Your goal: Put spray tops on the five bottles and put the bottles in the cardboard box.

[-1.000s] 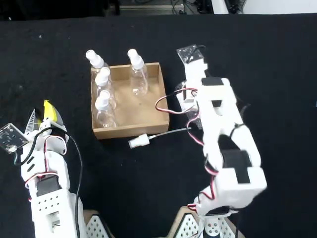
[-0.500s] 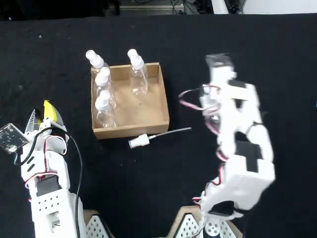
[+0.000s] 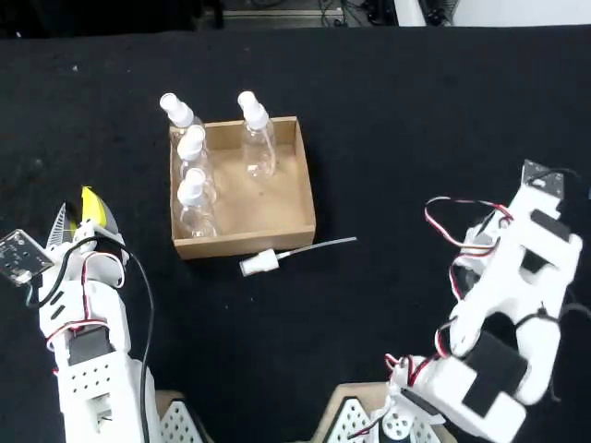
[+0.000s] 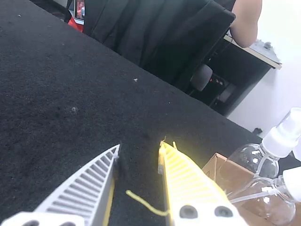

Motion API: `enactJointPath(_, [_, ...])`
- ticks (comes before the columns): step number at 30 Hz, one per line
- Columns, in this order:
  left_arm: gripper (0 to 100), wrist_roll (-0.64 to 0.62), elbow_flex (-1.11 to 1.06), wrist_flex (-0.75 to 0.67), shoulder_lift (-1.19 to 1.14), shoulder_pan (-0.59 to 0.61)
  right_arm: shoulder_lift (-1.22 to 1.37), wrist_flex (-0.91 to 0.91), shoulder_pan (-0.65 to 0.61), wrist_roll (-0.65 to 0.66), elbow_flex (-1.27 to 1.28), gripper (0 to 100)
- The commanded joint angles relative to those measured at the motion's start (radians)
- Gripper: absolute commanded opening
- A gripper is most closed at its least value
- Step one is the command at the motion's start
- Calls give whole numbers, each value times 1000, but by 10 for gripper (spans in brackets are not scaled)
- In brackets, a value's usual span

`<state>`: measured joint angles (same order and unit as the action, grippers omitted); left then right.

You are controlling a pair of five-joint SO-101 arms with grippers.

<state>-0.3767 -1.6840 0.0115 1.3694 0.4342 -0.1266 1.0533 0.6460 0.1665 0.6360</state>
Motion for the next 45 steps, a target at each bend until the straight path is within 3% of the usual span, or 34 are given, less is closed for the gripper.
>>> enactJointPath(1, [113, -5, -25, -3, 15, -7, -136, 49, -3, 12, 4, 300])
enactJointPath(4, [113, -5, -25, -2, 15, -7, -180, 110, -3, 78, -7, 387])
enactJointPath(10, [113, -5, -25, -2, 15, -7, -272, 344, 57, 341, -150, 380])
enactJointPath(13, [113, -5, -25, -2, 15, -7, -298, 443, 147, 574, -263, 381])
enactJointPath(20, [113, -5, -25, -2, 15, -7, -298, 466, 407, 1306, -351, 381])
enactJointPath(25, [113, -5, -25, -2, 15, -7, -260, 465, 548, 1665, -351, 380])
enactJointPath(35, [113, -5, -25, 0, 15, -7, 36, 384, 568, 1878, -460, 382])
enactJointPath(45, [113, -5, -25, 0, 15, -7, 189, 385, 568, 2228, -590, 383])
